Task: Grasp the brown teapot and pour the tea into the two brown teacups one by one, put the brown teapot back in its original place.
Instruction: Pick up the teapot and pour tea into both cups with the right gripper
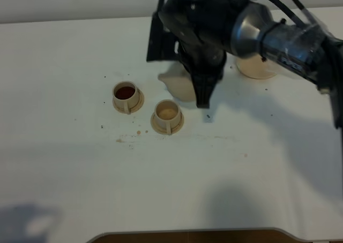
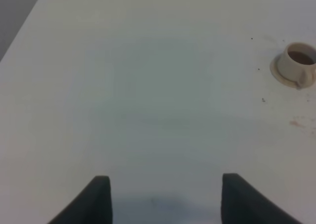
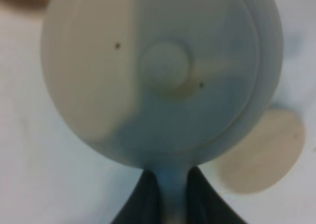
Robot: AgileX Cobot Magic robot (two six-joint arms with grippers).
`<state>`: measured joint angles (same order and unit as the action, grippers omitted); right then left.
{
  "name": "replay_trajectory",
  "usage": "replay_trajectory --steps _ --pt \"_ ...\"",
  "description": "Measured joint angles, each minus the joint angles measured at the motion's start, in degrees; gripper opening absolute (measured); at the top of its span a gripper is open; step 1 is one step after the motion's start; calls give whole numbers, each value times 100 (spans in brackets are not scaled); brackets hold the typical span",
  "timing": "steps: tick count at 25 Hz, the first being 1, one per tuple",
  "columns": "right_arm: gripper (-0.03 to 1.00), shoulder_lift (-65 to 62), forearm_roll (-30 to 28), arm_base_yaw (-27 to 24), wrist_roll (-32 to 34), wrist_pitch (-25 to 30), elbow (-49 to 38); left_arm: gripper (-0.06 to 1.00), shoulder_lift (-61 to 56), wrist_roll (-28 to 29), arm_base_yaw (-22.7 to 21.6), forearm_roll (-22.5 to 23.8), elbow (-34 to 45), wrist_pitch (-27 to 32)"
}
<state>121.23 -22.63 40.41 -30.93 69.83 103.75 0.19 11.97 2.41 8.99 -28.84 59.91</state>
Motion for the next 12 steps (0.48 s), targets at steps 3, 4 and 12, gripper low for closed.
replay_trajectory --steps 3,4,12 --pt "12 -161 -293 169 173 -115 -480 50 0 0 0 0 0 0" --pt "12 -175 -398 222 224 -143 -609 50 0 0 0 0 0 0" --pt "12 -189 -1332 528 468 -866 -1349 50 0 -5 0 0 0 0"
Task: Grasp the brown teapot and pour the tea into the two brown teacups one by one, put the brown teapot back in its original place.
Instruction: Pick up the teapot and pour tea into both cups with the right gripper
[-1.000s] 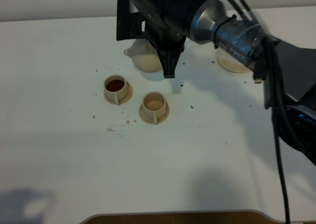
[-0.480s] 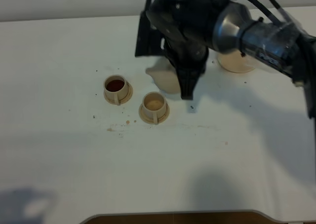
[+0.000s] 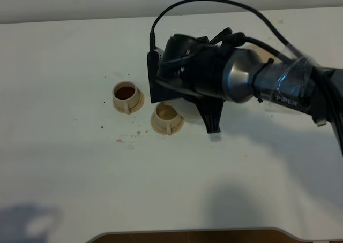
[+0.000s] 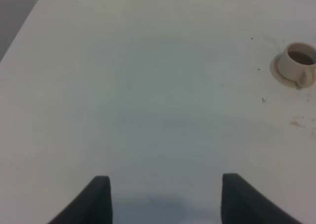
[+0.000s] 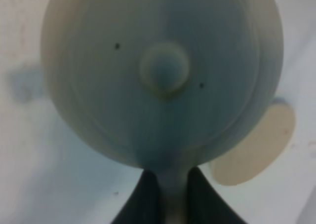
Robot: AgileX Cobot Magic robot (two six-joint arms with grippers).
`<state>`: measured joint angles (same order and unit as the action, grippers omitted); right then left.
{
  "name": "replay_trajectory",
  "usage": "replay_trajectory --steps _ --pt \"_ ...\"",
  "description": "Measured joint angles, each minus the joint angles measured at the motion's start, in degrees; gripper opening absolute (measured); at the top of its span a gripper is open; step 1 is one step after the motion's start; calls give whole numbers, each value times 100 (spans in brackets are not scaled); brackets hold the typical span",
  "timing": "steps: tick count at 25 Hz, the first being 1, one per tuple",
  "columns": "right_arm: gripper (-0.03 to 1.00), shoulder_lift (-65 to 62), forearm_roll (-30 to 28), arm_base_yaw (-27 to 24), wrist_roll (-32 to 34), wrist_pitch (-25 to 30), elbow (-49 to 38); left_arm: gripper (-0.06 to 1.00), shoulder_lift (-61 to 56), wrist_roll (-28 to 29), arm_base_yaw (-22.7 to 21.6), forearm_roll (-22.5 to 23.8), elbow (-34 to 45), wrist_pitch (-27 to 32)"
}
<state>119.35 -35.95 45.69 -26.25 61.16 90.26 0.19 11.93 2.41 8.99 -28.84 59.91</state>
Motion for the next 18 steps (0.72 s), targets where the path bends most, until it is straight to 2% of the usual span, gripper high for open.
replay_trajectory --steps 18 --pt "12 308 -965 343 3 353 -42 50 0 0 0 0 0 0"
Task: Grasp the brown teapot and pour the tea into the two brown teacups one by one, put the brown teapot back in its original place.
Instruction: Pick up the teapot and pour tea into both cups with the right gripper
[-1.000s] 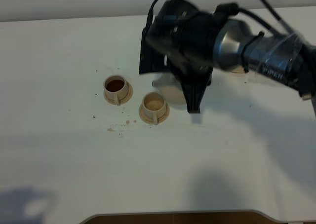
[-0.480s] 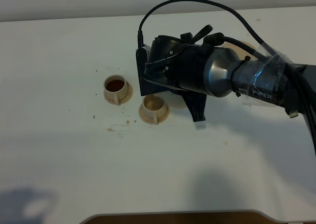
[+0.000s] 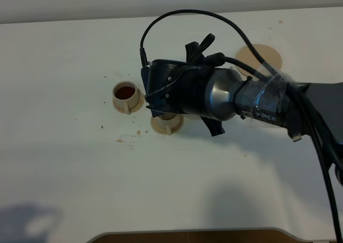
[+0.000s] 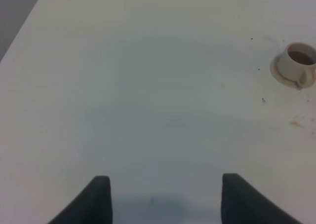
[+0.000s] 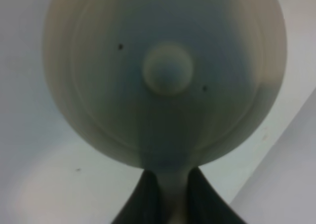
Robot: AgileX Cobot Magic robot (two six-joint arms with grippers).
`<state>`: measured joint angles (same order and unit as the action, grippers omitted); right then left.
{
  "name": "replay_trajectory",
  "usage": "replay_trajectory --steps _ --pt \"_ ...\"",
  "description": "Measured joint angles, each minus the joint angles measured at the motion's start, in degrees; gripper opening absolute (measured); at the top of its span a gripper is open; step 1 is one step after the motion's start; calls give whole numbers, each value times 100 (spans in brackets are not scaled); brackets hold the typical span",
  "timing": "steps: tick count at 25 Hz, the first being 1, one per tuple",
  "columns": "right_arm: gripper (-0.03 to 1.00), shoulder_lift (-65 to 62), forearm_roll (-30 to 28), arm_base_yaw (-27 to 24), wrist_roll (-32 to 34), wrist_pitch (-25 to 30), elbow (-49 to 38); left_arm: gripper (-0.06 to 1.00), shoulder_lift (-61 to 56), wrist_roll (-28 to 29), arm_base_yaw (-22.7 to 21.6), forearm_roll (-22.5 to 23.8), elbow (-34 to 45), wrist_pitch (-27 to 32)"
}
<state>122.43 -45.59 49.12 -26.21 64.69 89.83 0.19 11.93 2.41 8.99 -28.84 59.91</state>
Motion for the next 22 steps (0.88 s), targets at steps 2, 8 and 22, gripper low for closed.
replay_trajectory --steps 2,8,22 --pt "12 6 -71 30 -7 44 0 50 0 0 0 0 0 0" --pt "12 6 -269 77 -116 76 0 50 0 0 0 0 0 0" --pt "12 8 -788 193 -313 103 0 50 0 0 0 0 0 0"
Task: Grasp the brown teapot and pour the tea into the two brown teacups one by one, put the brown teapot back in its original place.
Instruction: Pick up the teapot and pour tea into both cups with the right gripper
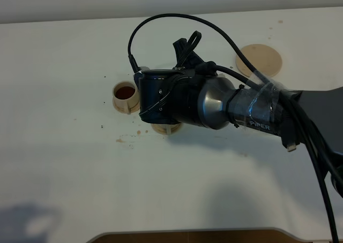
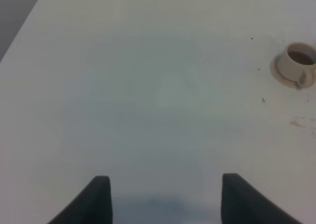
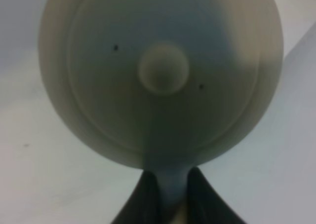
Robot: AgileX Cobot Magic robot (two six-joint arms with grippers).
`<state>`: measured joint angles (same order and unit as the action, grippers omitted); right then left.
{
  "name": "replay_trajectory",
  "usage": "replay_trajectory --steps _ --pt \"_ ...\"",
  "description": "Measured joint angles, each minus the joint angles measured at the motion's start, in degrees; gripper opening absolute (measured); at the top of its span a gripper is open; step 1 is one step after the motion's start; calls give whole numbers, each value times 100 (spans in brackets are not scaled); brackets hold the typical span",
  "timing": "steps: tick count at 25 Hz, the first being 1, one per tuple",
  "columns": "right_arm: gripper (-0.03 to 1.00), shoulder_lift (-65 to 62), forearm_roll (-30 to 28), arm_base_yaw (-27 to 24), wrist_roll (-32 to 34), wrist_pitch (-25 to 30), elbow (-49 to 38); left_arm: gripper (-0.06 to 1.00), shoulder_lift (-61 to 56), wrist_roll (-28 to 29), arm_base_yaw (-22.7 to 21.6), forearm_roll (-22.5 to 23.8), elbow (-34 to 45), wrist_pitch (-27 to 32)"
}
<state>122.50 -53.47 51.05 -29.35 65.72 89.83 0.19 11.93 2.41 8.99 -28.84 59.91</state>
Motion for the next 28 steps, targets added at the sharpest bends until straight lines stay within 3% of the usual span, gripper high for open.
replay_trajectory --steps 28 --pt "12 0 -591 56 -579 -178 0 50 0 0 0 0 0 0"
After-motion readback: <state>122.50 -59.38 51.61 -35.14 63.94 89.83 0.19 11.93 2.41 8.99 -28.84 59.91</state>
